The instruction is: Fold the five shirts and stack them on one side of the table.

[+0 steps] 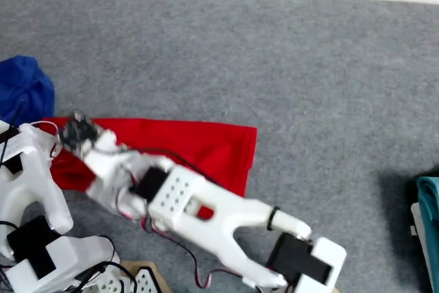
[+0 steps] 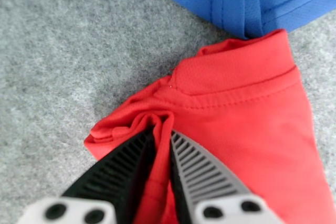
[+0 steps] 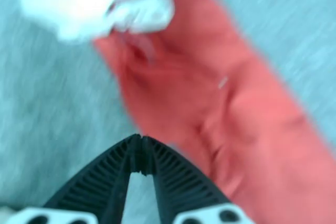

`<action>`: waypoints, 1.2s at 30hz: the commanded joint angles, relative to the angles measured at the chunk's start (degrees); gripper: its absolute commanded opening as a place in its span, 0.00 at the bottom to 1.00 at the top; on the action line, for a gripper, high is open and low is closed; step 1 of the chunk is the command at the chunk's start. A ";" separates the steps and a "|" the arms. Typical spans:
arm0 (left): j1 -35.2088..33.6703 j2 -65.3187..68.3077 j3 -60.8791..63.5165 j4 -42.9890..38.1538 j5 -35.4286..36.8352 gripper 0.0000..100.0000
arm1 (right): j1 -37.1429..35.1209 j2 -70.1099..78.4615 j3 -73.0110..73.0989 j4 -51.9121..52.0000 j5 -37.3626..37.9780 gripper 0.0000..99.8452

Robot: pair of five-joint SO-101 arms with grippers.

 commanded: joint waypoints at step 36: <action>-0.75 -0.22 -0.13 -0.79 0.26 0.03 | 6.20 18.68 -14.29 -5.93 -5.10 0.01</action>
